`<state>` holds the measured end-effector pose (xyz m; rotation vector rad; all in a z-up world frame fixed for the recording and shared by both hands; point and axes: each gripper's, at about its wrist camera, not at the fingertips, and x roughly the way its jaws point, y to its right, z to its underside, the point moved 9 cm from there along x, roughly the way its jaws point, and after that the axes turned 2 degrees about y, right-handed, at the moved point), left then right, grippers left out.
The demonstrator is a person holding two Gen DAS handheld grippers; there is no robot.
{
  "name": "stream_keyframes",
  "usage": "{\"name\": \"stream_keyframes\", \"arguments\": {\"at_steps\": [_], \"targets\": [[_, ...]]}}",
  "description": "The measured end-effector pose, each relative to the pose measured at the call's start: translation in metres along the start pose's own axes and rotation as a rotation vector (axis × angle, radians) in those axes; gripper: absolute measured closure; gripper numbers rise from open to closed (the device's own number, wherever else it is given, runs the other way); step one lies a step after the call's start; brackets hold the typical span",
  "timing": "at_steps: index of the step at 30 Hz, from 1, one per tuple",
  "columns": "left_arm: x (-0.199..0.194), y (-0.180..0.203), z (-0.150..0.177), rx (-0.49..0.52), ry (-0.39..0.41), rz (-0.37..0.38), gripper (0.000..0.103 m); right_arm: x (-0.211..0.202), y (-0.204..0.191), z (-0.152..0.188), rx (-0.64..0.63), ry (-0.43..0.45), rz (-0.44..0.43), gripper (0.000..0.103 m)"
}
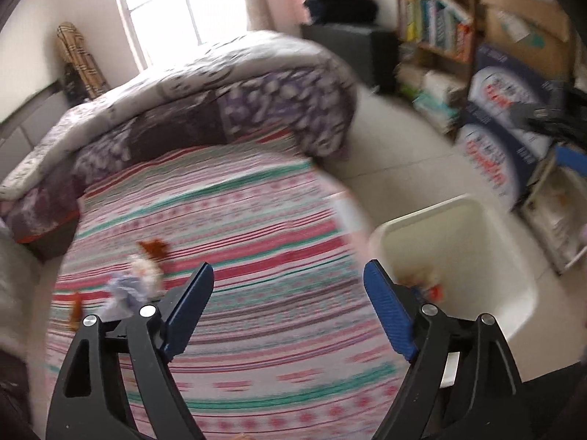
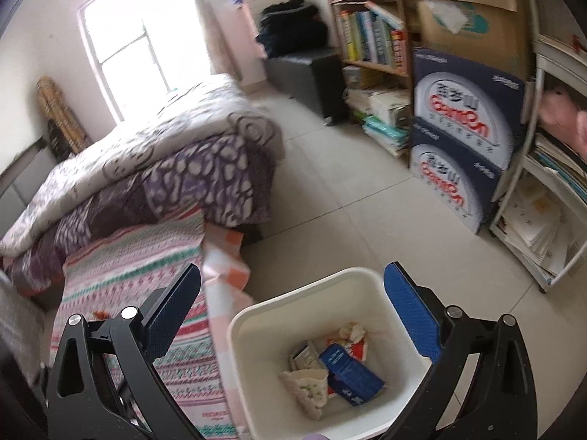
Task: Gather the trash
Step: 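Grasp the crumpled white plastic bag with the left tool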
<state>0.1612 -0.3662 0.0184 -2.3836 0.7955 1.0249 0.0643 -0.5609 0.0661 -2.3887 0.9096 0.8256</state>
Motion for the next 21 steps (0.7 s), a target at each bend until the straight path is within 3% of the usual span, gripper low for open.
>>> {"name": "stream_keyframes", "arguments": {"at_steps": [4, 6, 9, 11, 14, 18, 21], "targets": [[0.027, -0.061, 0.02, 0.05, -0.128, -0.124, 0.021, 0.006, -0.026, 0.01, -0.05, -0.035, -0.028, 0.007], [0.037, -0.083, 0.029, 0.076, -0.184, -0.152, 0.02, 0.01, -0.037, 0.015, -0.072, -0.051, -0.039, 0.007], [0.049, -0.121, 0.053, 0.183, -0.256, -0.227, 0.016, 0.016, -0.053, 0.023, -0.1, -0.076, -0.05, 0.007], [0.059, -0.15, 0.07, 0.2, -0.305, -0.275, 0.016, 0.02, -0.063, 0.03, -0.125, -0.092, -0.053, 0.007], [0.075, -0.18, 0.096, 0.163, -0.367, -0.265, 0.016, 0.025, -0.076, 0.036, -0.144, -0.11, -0.058, 0.007], [0.09, -0.189, 0.112, 0.163, -0.348, -0.21, 0.016, 0.031, -0.095, 0.047, -0.169, -0.133, -0.068, 0.007], [0.094, -0.191, 0.113, 0.142, -0.323, -0.2, 0.03, 0.036, -0.109, 0.056, -0.186, -0.157, -0.082, 0.007]]}}
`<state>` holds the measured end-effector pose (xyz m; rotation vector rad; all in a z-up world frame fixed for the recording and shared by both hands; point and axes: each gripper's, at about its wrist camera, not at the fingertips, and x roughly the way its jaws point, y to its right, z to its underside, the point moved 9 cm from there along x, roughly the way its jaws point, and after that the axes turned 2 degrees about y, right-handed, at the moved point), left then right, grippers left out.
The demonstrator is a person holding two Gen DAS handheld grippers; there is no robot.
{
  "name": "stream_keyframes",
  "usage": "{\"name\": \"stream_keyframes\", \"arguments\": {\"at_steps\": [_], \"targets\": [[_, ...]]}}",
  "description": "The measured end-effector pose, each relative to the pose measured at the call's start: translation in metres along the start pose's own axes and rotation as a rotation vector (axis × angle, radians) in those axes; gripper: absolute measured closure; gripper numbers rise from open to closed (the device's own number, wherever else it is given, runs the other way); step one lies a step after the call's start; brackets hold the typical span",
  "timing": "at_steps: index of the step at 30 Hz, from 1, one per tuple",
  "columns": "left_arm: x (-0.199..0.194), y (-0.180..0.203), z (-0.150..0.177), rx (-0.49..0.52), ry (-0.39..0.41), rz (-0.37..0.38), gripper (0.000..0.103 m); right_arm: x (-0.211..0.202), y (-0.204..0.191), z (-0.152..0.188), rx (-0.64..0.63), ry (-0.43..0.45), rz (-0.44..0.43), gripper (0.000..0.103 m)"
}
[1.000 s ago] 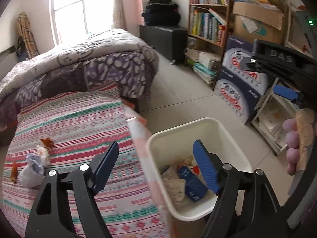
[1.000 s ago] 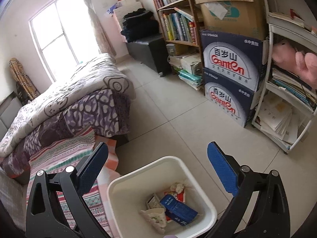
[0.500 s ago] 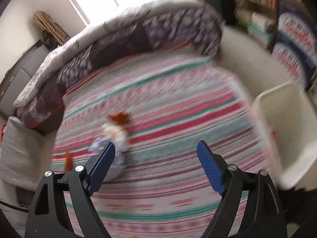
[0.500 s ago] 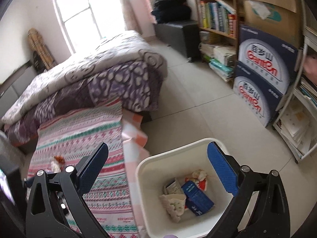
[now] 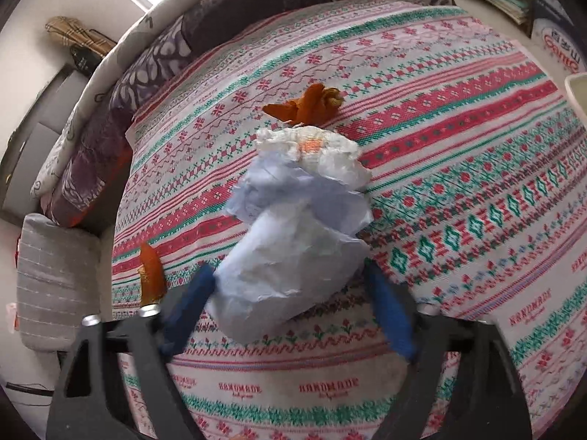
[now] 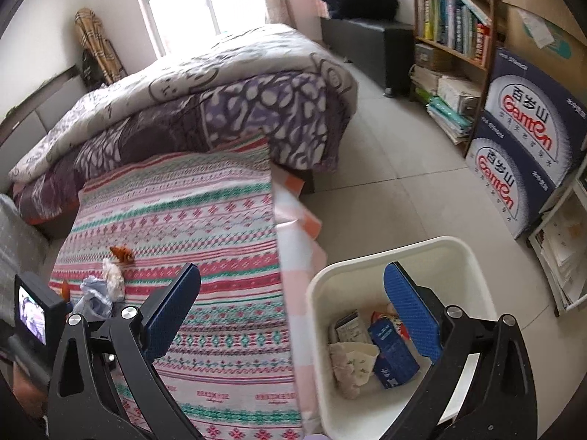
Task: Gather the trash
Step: 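Grasp the crumpled white plastic bag with the left tool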
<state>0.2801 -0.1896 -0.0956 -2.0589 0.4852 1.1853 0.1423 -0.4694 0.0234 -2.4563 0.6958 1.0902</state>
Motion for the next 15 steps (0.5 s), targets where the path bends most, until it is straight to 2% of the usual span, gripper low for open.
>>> {"name": "stream_keyframes", "arguments": {"at_steps": [1, 3, 4, 6, 10, 12, 15], "targets": [[-0.003, -0.005, -0.001, -0.047, 0.018, 0.036, 0.042, 0.002, -0.004, 0.001, -0.004, -0.006, -0.005, 0.007], [-0.01, -0.009, -0.006, -0.109, 0.032, 0.088, 0.05, 0.006, -0.015, 0.004, -0.011, -0.018, -0.02, 0.007], [-0.018, -0.017, -0.006, -0.146, 0.049, 0.118, 0.059, 0.008, -0.02, 0.005, -0.016, -0.023, -0.026, 0.007], [-0.027, -0.026, -0.007, -0.195, 0.066, 0.131, 0.059, 0.012, -0.03, 0.008, -0.03, -0.031, -0.032, 0.007], [-0.053, -0.065, -0.004, -0.362, 0.129, 0.171, 0.06, 0.023, -0.055, 0.018, -0.07, -0.058, -0.051, 0.007], [-0.064, -0.083, -0.002, -0.438, 0.152, 0.18, 0.06, 0.029, -0.076, 0.026, -0.096, -0.075, -0.084, 0.007], [-0.088, -0.125, 0.006, -0.609, 0.206, 0.17, 0.059, 0.038, -0.119, 0.039, -0.161, -0.105, -0.165, 0.007]]}}
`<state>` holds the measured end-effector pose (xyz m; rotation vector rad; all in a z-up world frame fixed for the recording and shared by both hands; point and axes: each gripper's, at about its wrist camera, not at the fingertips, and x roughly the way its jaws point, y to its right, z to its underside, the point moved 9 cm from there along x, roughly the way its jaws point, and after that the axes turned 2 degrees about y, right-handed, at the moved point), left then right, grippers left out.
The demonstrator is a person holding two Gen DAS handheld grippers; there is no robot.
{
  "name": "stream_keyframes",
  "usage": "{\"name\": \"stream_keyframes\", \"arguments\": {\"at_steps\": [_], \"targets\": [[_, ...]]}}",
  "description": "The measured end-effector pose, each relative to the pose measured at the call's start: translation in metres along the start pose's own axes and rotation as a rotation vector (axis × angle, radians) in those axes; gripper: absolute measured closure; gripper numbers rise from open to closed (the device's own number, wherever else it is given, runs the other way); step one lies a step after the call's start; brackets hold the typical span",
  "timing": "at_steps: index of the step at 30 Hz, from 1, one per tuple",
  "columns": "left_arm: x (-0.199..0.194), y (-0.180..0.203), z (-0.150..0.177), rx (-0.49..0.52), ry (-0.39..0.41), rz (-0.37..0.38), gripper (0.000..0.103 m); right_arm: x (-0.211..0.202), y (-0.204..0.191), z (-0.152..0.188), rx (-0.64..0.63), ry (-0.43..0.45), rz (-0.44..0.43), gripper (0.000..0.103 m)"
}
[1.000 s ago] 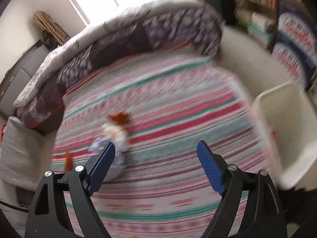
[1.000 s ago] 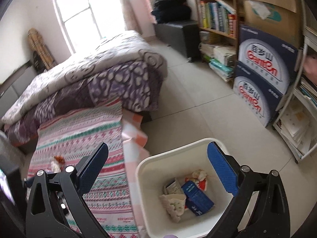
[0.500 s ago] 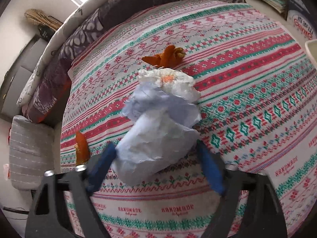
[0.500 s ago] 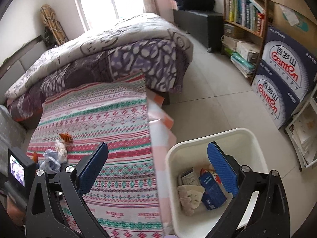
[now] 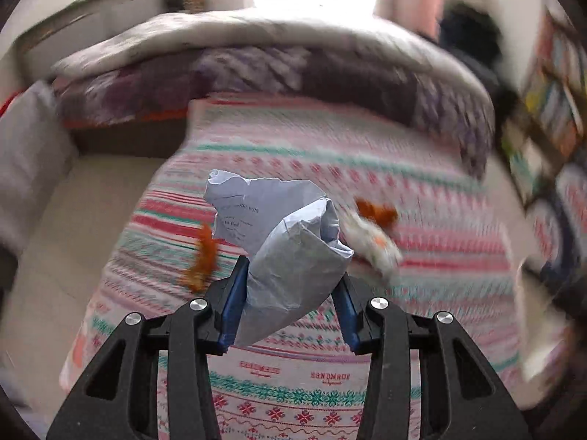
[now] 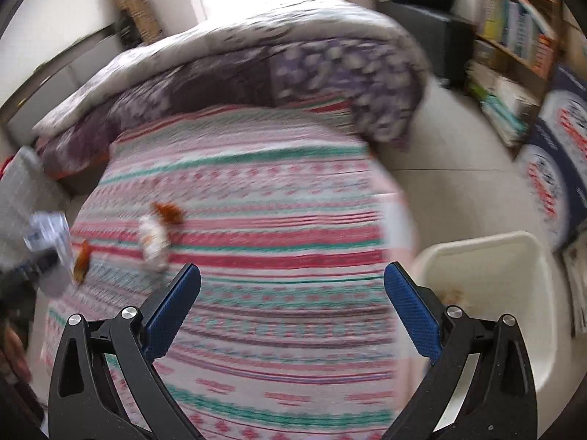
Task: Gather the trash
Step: 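Grasp the crumpled white plastic bag with the left tool, then grasp the white tissue bundle with the right tool while the left tool holds the bag, then carry the tissue and bag over the bin, opening the right then left tool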
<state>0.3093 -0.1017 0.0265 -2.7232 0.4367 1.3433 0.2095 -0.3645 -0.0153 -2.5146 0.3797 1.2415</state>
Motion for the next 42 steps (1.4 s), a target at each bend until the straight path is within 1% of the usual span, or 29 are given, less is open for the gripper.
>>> {"name": "stream_keyframes", "arguments": {"at_steps": [3, 5, 8, 9, 11, 13, 14, 15, 16, 17, 19, 20, 21, 22, 25, 29, 36, 39, 42], "targets": [[-0.027, -0.022, -0.014, -0.116, 0.065, -0.003, 0.059, 0.021, -0.042, 0.005, -0.08, -0.031, -0.064, 0.007], [-0.045, -0.035, -0.02, -0.181, 0.107, -0.011, 0.059, 0.041, -0.068, 0.008, -0.13, -0.046, -0.076, 0.007], [-0.062, -0.047, -0.023, -0.231, 0.143, -0.04, 0.059, 0.068, -0.098, 0.009, -0.159, -0.065, -0.102, 0.008], [-0.065, -0.049, -0.023, -0.242, 0.151, -0.051, 0.059, 0.073, -0.104, 0.009, -0.167, -0.066, -0.106, 0.009], [-0.068, -0.053, -0.024, -0.252, 0.153, -0.052, 0.059, 0.084, -0.117, 0.01, -0.187, -0.063, -0.108, 0.012], [-0.069, -0.052, -0.023, -0.255, 0.153, -0.05, 0.059, 0.094, -0.128, 0.01, -0.218, -0.062, -0.102, 0.019], [-0.069, -0.052, -0.023, -0.254, 0.153, -0.053, 0.059, 0.099, -0.133, 0.012, -0.235, -0.067, -0.096, 0.021], [-0.068, -0.052, -0.023, -0.25, 0.151, -0.054, 0.059, 0.104, -0.134, 0.012, -0.245, -0.075, -0.093, 0.025], [-0.068, -0.054, -0.023, -0.247, 0.149, -0.055, 0.059, 0.107, -0.136, 0.014, -0.25, -0.083, -0.09, 0.032], [-0.068, -0.055, -0.022, -0.243, 0.149, -0.063, 0.059, 0.11, -0.137, 0.016, -0.249, -0.089, -0.087, 0.036], [-0.066, -0.055, -0.021, -0.239, 0.142, -0.07, 0.058, 0.116, -0.138, 0.017, -0.246, -0.092, -0.085, 0.05], [-0.064, -0.056, -0.02, -0.239, 0.139, -0.07, 0.058, 0.117, -0.138, 0.018, -0.246, -0.092, -0.086, 0.055], [-0.063, -0.057, -0.019, -0.241, 0.137, -0.073, 0.058, 0.118, -0.138, 0.019, -0.249, -0.091, -0.088, 0.068], [-0.062, -0.058, -0.019, -0.242, 0.135, -0.079, 0.058, 0.117, -0.138, 0.019, -0.252, -0.085, -0.089, 0.073], [-0.062, -0.06, -0.017, -0.251, 0.137, -0.087, 0.058, 0.11, -0.137, 0.014, -0.242, -0.044, -0.099, 0.074], [-0.064, -0.06, -0.017, -0.256, 0.153, -0.1, 0.058, 0.09, -0.133, -0.001, -0.215, 0.015, -0.112, 0.074], [-0.075, -0.049, -0.022, -0.259, 0.202, -0.111, 0.058, 0.025, -0.123, -0.042, -0.208, 0.162, -0.108, 0.074], [-0.081, -0.044, -0.025, -0.263, 0.227, -0.11, 0.058, -0.001, -0.113, -0.054, -0.196, 0.207, -0.105, 0.074], [-0.091, -0.036, -0.028, -0.263, 0.259, -0.106, 0.058, -0.021, -0.098, -0.062, -0.174, 0.228, -0.1, 0.074]]}}
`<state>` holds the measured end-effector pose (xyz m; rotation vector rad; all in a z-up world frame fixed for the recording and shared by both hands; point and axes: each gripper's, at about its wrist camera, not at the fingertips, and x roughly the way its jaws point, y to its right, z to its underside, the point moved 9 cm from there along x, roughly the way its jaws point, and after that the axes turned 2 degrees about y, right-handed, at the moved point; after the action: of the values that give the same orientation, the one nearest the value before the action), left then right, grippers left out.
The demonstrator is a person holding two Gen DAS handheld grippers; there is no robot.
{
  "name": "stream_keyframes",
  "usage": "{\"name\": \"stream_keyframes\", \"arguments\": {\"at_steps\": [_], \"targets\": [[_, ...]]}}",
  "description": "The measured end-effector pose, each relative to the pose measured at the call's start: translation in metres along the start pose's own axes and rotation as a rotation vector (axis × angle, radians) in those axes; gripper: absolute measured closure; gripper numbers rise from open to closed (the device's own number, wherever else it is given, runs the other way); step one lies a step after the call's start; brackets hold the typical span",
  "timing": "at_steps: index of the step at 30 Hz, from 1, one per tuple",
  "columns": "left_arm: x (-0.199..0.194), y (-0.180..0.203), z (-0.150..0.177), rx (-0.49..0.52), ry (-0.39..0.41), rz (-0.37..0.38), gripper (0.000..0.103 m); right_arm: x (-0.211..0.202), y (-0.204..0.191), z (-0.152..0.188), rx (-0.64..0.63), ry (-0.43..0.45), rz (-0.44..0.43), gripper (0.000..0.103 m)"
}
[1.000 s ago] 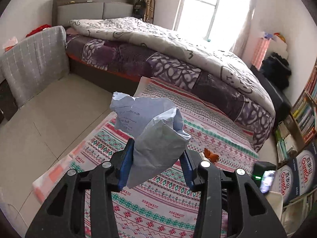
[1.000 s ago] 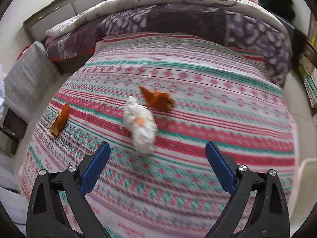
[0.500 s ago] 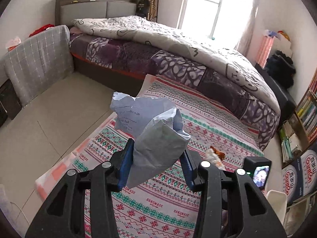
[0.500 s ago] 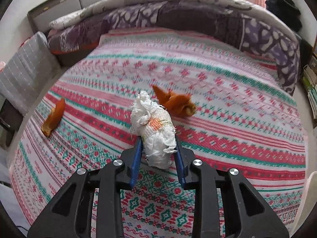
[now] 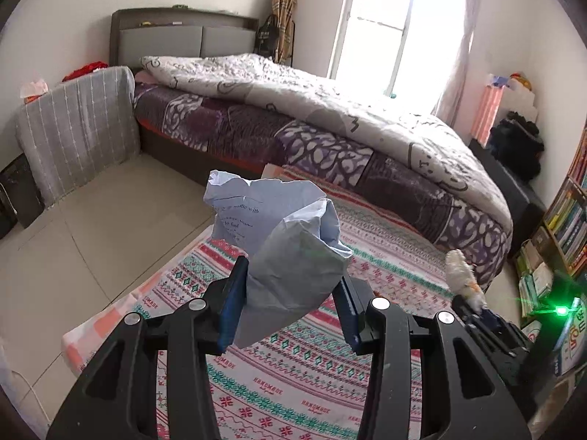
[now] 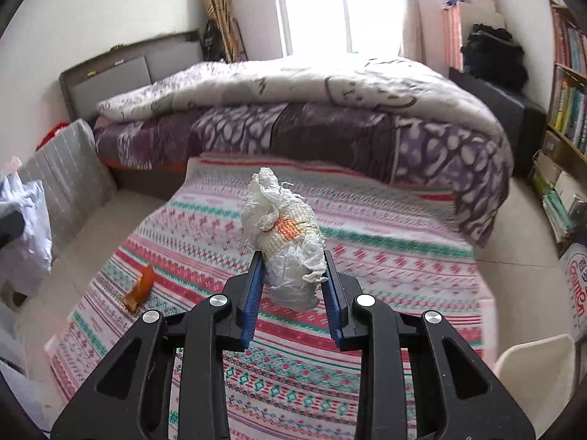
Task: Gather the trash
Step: 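Carry the tissue and bag over the bin, opening the right then left tool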
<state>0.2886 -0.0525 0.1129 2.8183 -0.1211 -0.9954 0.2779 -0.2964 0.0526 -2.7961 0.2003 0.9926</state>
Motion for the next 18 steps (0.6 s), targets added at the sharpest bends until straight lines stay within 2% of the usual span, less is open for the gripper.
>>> {"name": "stream_keyframes", "arguments": {"at_steps": [10, 18], "targets": [[-0.011, 0.033, 0.005, 0.041, 0.032, 0.024, 0.058, -0.049, 0.051, 0.005, 0.086, 0.026, 0.03, 0.074], [-0.012, 0.065, 0.021, 0.098, 0.031, 0.043, 0.058, -0.064, 0.084, 0.015, 0.105, 0.053, 0.074, 0.074]]}}
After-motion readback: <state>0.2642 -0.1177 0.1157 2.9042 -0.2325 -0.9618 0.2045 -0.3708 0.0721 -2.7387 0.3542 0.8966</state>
